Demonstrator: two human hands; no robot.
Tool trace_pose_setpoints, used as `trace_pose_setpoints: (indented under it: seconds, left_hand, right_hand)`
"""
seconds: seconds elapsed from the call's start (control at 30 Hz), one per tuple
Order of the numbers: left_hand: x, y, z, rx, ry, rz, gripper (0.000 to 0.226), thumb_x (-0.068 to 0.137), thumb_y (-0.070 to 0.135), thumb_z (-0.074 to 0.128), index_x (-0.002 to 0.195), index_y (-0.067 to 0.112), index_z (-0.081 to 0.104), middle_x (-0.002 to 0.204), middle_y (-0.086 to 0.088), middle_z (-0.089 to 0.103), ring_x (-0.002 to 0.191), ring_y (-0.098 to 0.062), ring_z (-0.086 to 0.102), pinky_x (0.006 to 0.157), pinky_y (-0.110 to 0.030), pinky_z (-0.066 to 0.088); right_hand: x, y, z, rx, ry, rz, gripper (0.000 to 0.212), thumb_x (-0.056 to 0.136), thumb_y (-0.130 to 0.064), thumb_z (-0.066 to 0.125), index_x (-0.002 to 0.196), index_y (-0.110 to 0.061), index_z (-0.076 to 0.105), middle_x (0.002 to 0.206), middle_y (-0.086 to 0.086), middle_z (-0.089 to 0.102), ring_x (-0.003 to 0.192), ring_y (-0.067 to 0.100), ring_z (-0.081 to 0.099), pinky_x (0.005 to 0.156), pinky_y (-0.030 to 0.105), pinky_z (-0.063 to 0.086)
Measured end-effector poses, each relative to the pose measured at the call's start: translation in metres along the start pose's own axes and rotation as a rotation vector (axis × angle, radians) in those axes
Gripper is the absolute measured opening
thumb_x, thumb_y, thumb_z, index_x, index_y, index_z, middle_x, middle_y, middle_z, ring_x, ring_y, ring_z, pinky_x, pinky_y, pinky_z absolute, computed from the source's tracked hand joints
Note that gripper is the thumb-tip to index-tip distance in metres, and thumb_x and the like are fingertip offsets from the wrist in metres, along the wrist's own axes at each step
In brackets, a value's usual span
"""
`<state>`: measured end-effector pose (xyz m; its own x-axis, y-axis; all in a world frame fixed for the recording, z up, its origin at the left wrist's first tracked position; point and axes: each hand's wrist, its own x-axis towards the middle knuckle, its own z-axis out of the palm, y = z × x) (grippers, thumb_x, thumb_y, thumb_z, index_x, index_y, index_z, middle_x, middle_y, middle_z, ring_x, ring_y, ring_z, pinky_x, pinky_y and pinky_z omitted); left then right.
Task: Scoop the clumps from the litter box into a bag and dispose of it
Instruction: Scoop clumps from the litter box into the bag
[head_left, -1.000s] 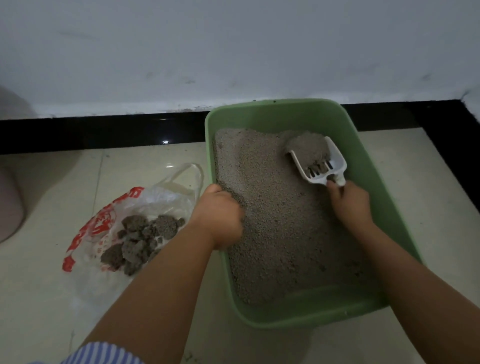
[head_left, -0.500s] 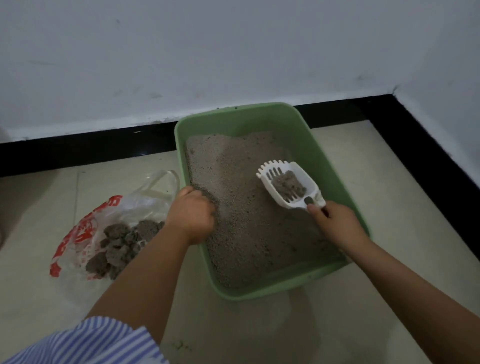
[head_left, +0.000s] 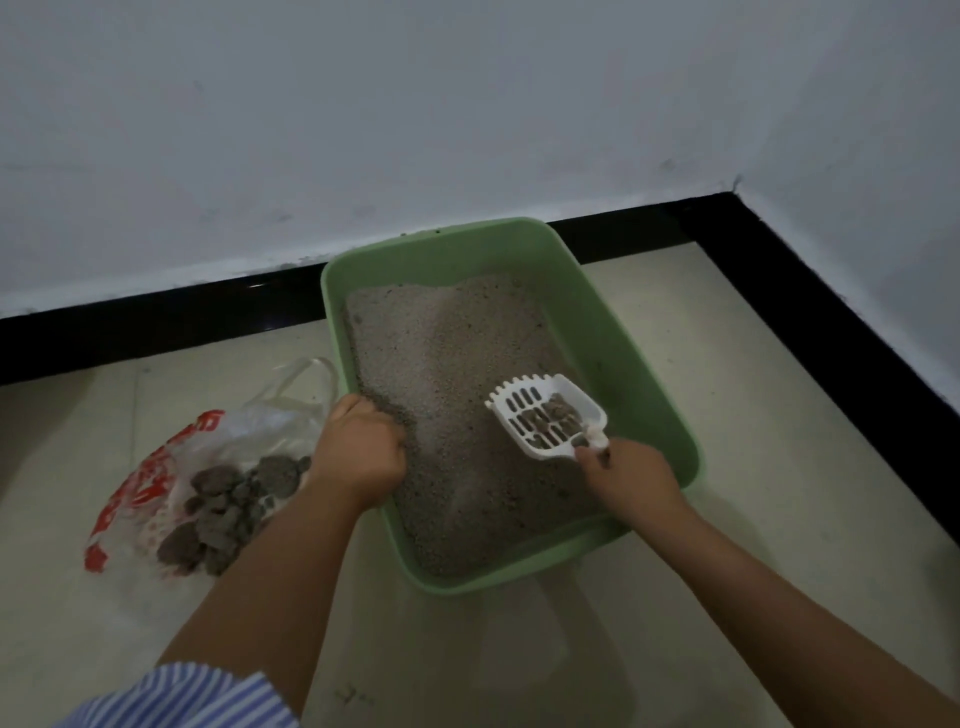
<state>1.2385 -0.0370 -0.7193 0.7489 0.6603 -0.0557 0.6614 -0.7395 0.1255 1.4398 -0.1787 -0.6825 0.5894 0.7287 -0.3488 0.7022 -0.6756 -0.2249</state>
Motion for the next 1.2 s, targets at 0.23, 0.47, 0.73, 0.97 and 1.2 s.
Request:
trace_pose_setpoints:
  seconds: [0.23,0.47,0.73,0.97,1.2]
  left_hand:
    - [0.000,0.003,-0.007,0.073,-0.054,-0.046,0.017,0.052,0.016,0.048,0.042,0.009,0.059,0.044,-0.003,0.054,0.052,-0.022,0.054,0.074,-0.028,0.025]
    - [0.001,0.000,-0.001,0.011,0.082,0.034,0.011,0.042,0.015,0.054,0.032,0.010,0.051,0.034,0.001,0.046,0.041,-0.020,0.050,0.067,-0.027,0.025]
    - [0.000,0.002,-0.004,-0.041,0.014,-0.018,0.013,0.050,0.013,0.050,0.040,0.010,0.057,0.042,-0.004,0.053,0.050,-0.024,0.051,0.075,-0.040,0.049]
    - [0.003,-0.005,0.008,-0.033,0.188,0.057,0.021,0.053,0.013,0.048,0.032,0.017,0.045,0.034,0.002,0.042,0.049,-0.012,0.024,0.069,-0.028,0.025]
    - [0.005,-0.005,0.006,-0.068,0.182,0.065,0.017,0.045,0.013,0.054,0.032,0.017,0.044,0.035,0.005,0.031,0.049,-0.011,0.024,0.068,-0.028,0.025]
  right_hand:
    - [0.013,0.023,-0.017,-0.122,-0.004,0.113,0.045,0.097,-0.034,0.035,0.101,0.000,0.064,0.107,0.022,0.065,0.100,0.033,0.060,0.075,0.032,0.044]
    - [0.034,0.030,-0.013,-0.179,-0.070,0.195,0.042,0.097,-0.027,0.033,0.129,-0.009,0.052,0.127,0.019,0.056,0.113,0.030,0.055,0.090,0.032,0.044]
    - [0.068,0.010,0.003,-0.241,-0.248,0.175,0.045,0.101,-0.019,0.029,0.144,-0.009,0.029,0.142,0.017,0.043,0.127,0.029,0.046,0.100,0.034,0.040]
    - [0.101,-0.022,0.010,-0.148,-0.217,0.129,0.044,0.102,-0.014,0.025,0.145,-0.004,0.023,0.144,0.020,0.039,0.131,0.032,0.041,0.106,0.038,0.034]
    - [0.143,-0.037,0.024,0.073,-0.011,0.124,0.045,0.102,-0.026,0.030,0.126,0.005,0.051,0.130,0.024,0.053,0.120,0.035,0.050,0.095,0.036,0.042]
